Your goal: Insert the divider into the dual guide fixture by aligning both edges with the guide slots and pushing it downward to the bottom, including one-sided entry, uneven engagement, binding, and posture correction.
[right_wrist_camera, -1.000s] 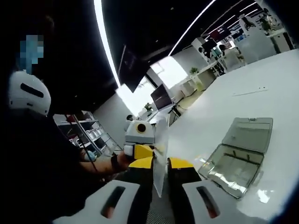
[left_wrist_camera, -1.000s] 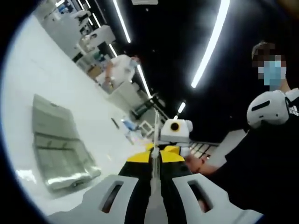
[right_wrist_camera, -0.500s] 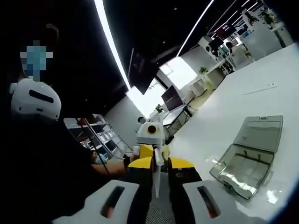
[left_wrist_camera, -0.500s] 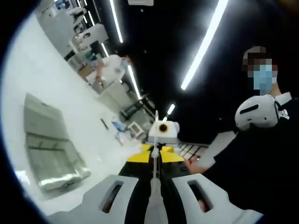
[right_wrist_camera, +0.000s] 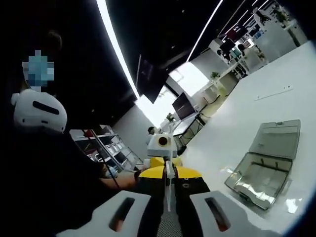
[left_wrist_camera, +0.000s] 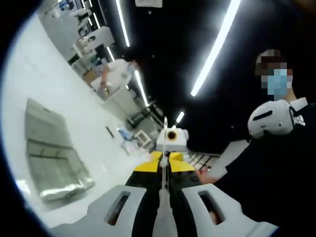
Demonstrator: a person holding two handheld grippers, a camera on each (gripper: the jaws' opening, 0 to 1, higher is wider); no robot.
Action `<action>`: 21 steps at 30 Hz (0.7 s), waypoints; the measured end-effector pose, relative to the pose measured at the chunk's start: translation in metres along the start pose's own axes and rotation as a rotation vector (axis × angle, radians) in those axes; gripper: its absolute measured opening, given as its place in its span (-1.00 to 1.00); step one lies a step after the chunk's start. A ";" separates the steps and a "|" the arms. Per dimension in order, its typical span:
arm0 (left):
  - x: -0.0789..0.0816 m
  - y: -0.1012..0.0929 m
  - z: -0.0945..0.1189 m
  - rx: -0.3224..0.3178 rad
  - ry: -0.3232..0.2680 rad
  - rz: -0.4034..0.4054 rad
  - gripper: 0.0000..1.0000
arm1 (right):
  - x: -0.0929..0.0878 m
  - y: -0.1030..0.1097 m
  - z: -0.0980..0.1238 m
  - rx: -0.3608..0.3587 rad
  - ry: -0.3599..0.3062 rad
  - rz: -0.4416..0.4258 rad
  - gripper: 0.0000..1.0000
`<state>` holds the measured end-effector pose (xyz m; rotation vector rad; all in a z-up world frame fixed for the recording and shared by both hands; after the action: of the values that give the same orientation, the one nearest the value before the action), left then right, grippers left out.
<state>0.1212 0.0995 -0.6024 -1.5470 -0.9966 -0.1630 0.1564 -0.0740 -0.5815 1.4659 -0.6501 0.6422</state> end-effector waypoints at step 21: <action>0.002 -0.004 0.000 -0.039 -0.002 -0.006 -0.95 | 0.002 0.004 -0.002 0.033 0.012 -0.009 -0.97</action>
<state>0.1203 0.1000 -0.5984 -1.5803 -1.0048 -0.1865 0.1543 -0.0716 -0.5772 1.4933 -0.6260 0.6569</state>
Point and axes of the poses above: the point that each gripper's makers call its tool centre point, and the gripper's own axes: z roughly backward along the fingers, y roughly to its left, x roughly out of its top, the point moved 9 cm from there along z, roughly backward along the fingers, and after that the axes turned 2 degrees about -y, right-handed, at the moved point
